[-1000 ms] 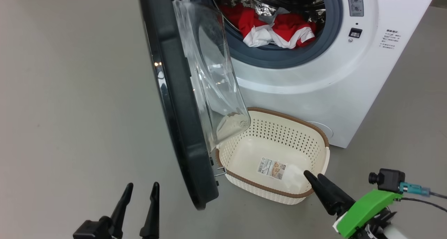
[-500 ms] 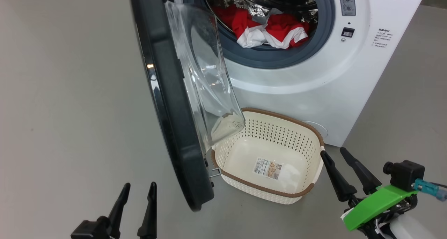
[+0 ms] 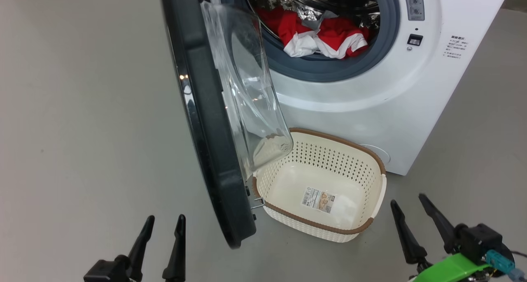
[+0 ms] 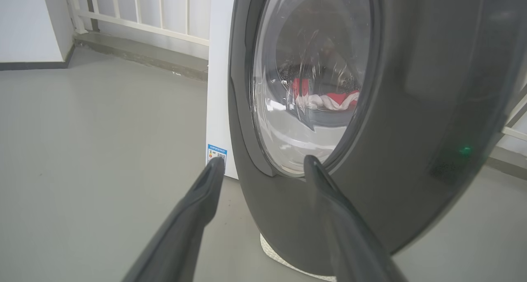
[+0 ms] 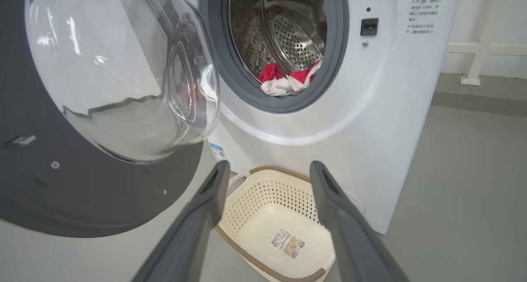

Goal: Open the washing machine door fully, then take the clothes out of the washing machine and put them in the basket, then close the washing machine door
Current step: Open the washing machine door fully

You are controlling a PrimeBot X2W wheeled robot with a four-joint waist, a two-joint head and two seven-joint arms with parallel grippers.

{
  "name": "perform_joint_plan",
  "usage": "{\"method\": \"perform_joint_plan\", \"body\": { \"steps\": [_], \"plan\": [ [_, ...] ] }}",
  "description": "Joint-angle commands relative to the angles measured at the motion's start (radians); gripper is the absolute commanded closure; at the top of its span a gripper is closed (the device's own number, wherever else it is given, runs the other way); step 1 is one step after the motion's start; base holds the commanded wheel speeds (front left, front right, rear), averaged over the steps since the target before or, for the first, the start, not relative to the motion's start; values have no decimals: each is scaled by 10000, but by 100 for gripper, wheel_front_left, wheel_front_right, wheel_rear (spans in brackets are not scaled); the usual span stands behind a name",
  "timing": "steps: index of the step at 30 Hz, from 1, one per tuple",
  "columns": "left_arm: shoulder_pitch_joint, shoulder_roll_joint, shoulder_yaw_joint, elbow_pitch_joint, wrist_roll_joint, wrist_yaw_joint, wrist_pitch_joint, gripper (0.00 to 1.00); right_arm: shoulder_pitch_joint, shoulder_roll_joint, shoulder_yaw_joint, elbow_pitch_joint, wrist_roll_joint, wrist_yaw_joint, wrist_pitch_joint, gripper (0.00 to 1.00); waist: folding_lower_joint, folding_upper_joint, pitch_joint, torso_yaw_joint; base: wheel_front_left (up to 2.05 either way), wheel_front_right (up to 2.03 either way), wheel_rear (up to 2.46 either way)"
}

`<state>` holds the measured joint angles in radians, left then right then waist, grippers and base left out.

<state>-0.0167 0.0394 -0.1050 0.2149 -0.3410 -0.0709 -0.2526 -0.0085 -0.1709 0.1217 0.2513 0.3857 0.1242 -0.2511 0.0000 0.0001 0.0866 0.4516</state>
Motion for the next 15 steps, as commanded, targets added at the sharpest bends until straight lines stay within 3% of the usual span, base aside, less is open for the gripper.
{"method": "perform_joint_plan", "body": {
  "steps": [1, 15],
  "plan": [
    [-74, 108, 308, -258, 31, -27, -92, 0, 68, 24, 6, -218, -185, 65, -106, 0, 0, -1, -15, 11, 0, 0, 0],
    [28, 108, 304, -273, 126, 6, -92, 0, 385, 389, -246, -110, -500, 65, -106, 0, 0, -1, -171, -73, 0, 0, 0]
  ]
}}
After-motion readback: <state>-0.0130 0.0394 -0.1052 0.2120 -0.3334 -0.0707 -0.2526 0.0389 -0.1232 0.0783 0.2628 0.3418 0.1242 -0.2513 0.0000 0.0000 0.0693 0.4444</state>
